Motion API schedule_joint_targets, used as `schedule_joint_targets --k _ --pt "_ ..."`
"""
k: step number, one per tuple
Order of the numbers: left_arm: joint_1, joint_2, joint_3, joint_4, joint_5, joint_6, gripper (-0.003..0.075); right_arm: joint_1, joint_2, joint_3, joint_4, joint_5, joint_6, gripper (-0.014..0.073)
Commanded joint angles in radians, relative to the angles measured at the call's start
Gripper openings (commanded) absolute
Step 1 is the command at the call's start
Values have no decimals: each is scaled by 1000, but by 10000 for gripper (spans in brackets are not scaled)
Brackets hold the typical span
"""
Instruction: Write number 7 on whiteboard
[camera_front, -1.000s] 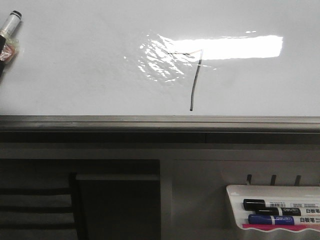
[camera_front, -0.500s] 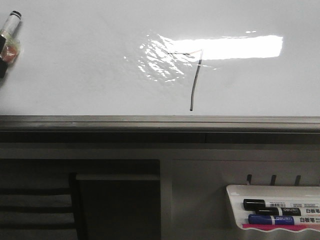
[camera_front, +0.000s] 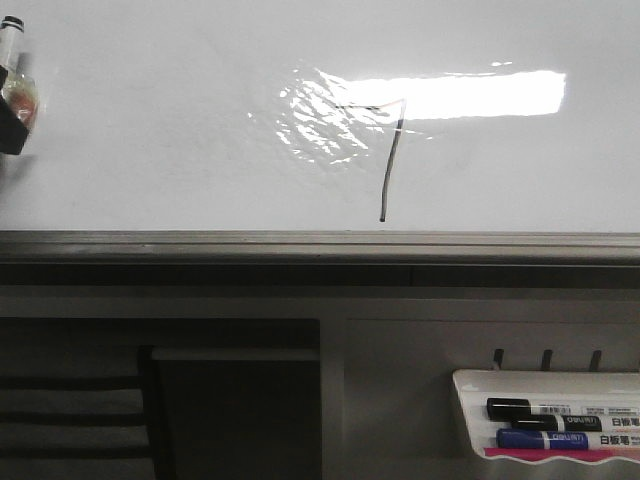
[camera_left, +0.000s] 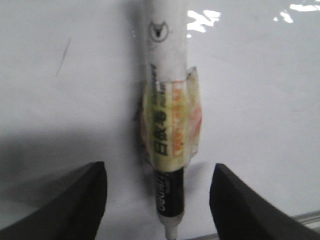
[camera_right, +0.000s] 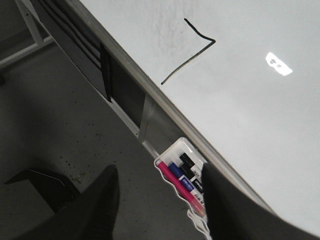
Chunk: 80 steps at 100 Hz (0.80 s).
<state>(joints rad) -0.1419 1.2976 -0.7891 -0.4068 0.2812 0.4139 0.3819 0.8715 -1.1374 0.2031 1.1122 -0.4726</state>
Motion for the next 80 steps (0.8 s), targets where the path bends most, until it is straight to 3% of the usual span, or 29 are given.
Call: schedule_joint_targets --k 1,13,28,53,80 --pt "3 -74 -50 -11 -3 -2 419 -6 -8 -31 -25 -66 104 334" --pt "3 -179 -60 -11 77 -2 419 -6 -8 -31 -95 -53 307 334" --pt "3 -341 -53 -11 148 -2 418 -6 -46 21 -153 -99 407 334" --pt "3 -630 73 -1 161 -2 418 -6 -255 304 -212 -367 465 333" --pt "3 -853 328 -32 8 -2 417 -6 -480 586 -211 -650 465 332"
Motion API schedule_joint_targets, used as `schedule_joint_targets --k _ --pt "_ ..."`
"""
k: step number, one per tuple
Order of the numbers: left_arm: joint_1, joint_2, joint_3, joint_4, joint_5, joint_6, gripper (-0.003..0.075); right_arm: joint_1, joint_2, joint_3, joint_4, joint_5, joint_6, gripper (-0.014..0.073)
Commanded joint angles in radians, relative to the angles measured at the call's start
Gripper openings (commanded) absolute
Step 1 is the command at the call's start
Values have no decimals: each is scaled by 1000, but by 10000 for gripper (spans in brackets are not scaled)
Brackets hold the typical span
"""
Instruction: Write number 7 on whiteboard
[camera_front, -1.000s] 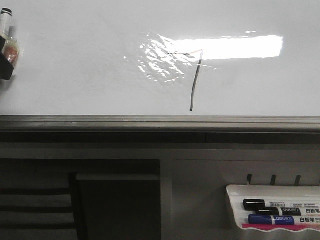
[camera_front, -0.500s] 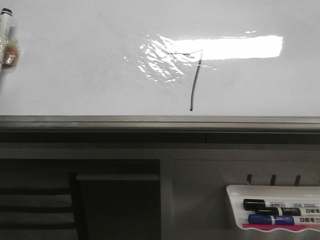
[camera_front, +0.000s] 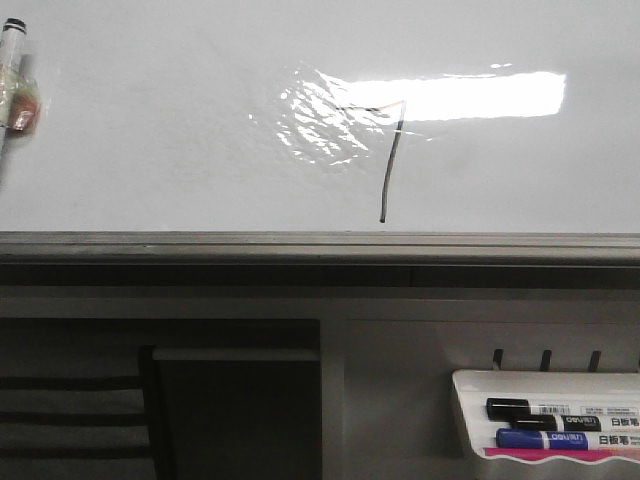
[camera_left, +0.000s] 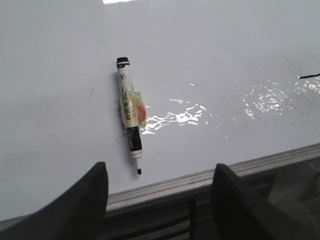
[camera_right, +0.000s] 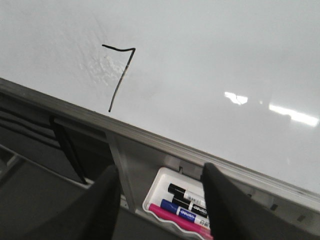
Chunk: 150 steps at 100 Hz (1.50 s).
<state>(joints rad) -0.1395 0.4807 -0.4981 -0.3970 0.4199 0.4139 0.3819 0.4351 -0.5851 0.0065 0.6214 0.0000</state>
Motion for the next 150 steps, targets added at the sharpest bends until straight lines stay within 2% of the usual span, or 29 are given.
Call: schedule_joint_targets --k 1,7,15,33,36,44,105,124,150 --pt "1 -42 42 -44 -134 -2 417 -6 -48 39 -14 -171 -8 332" --pt "1 -56 77 -53 -168 -2 410 -6 -78 81 -14 -213 -8 317" --pt "1 -58 99 -58 -188 -2 352 -6 -99 115 -14 -249 -8 224" --pt "1 -58 110 -58 -201 -2 111 -6 -99 123 -14 -244 -8 -42" --pt "1 -58 110 -58 -204 -2 74 -6 -99 123 -14 -244 -8 -71" --pt "1 -58 110 -58 -206 -2 -22 -6 -99 123 -14 -238 -8 -71" --pt "1 -65 115 -62 -204 -2 -20 -6 -99 123 -14 -235 -8 -71" --pt "22 -247 192 -57 -210 -2 -20 -6 -99 123 -14 -235 -8 -71" --pt "64 -468 375 -56 -327 -2 -20 -6 -99 123 -14 -235 -8 -71"
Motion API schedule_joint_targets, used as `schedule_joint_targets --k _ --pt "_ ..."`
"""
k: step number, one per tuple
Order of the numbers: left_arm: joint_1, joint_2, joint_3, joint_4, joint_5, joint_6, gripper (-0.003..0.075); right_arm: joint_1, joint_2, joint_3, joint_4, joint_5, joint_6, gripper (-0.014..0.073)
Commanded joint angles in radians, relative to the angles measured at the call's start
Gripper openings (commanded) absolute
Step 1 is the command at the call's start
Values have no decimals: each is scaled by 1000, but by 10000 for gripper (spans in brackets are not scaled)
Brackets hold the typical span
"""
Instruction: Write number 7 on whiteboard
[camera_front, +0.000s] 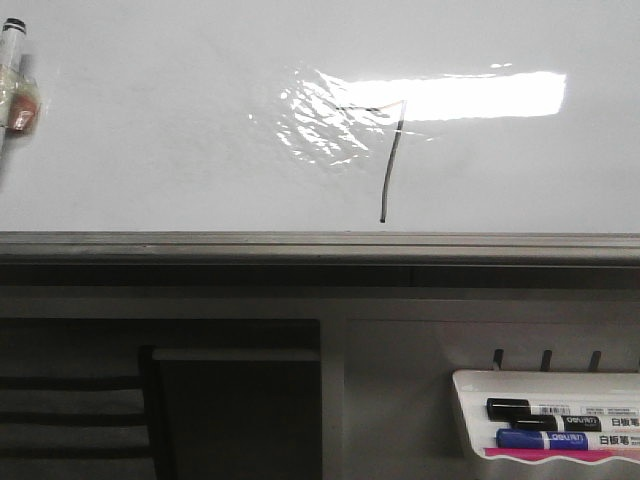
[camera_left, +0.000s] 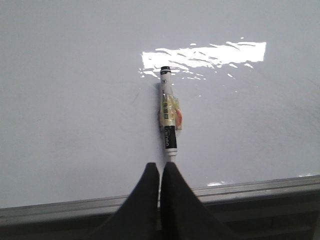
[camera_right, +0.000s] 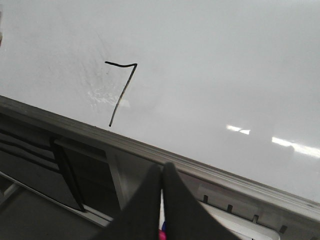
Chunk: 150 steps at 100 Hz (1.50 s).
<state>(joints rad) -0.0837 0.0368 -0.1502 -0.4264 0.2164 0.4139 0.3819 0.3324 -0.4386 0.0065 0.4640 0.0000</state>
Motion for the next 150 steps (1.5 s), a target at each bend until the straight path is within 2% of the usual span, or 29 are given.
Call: schedule_joint_targets --k 1,9,21,25,30,33,145,150 --pt "8 -27 38 -29 -128 -2 -20 -6 4 -23 -14 -78 -8 -71" --pt "8 -50 83 33 -156 -63 -20 -6 4 -23 -14 -78 -8 -71" --pt "6 -69 140 349 -194 -414 -20 -6 4 -23 -14 -78 -8 -71" --pt "6 -69 165 426 -233 -473 -20 -6 4 -23 -14 -78 -8 -71" --pt "8 -69 188 426 -285 -476 -20 -6 4 -23 -14 -78 -8 -71" --pt "8 -69 184 426 -256 -476 -20 -6 4 -23 -14 -78 -8 -71" --pt "8 -69 185 410 -284 -473 -20 -6 -9 -15 -14 -83 -8 -71" --pt "8 -69 185 410 -284 -473 -20 -31 -25 -2 -6 -91 -8 -71"
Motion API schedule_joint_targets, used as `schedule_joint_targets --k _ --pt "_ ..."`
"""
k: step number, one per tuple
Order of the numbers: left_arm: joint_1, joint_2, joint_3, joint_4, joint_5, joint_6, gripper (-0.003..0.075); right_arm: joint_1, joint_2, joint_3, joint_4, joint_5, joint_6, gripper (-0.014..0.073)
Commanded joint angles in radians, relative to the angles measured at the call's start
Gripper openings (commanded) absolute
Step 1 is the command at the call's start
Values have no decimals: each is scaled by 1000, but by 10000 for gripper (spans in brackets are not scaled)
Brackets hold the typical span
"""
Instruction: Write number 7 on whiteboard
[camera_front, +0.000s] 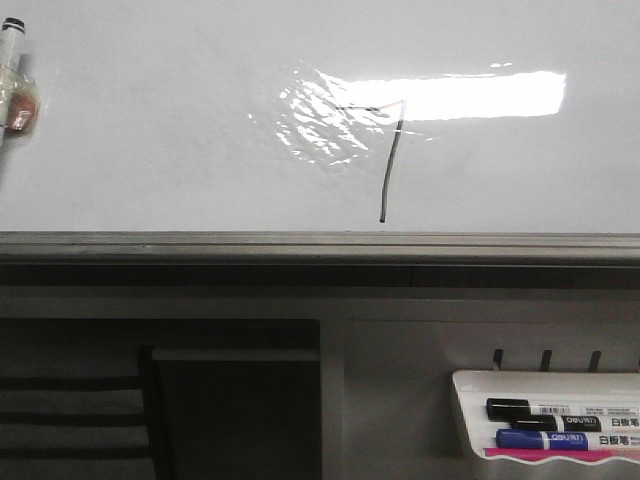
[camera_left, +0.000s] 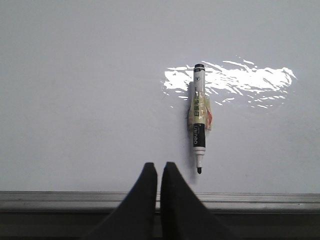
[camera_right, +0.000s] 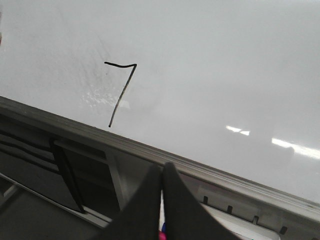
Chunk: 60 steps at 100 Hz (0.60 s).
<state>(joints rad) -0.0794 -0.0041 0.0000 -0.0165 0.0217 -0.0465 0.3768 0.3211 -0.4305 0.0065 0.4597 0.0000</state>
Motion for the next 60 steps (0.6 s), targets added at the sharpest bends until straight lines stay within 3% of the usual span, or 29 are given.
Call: schedule_joint_targets --k 1,13,34,55,60 --pt "4 -29 35 0 -89 -13 -20 -35 -16 -5 -6 -87 -8 -71" --pt "4 -29 35 0 -89 -13 -20 -157 -84 81 -6 -165 -8 -71" --pt "4 -29 35 0 -89 -13 -20 -354 -248 312 9 -438 -8 -71" --pt "4 -29 35 0 -89 -13 -20 -401 -352 474 21 -558 -8 -71" --pt "4 -29 35 0 -89 -13 -20 -401 -351 468 21 -516 -8 -71"
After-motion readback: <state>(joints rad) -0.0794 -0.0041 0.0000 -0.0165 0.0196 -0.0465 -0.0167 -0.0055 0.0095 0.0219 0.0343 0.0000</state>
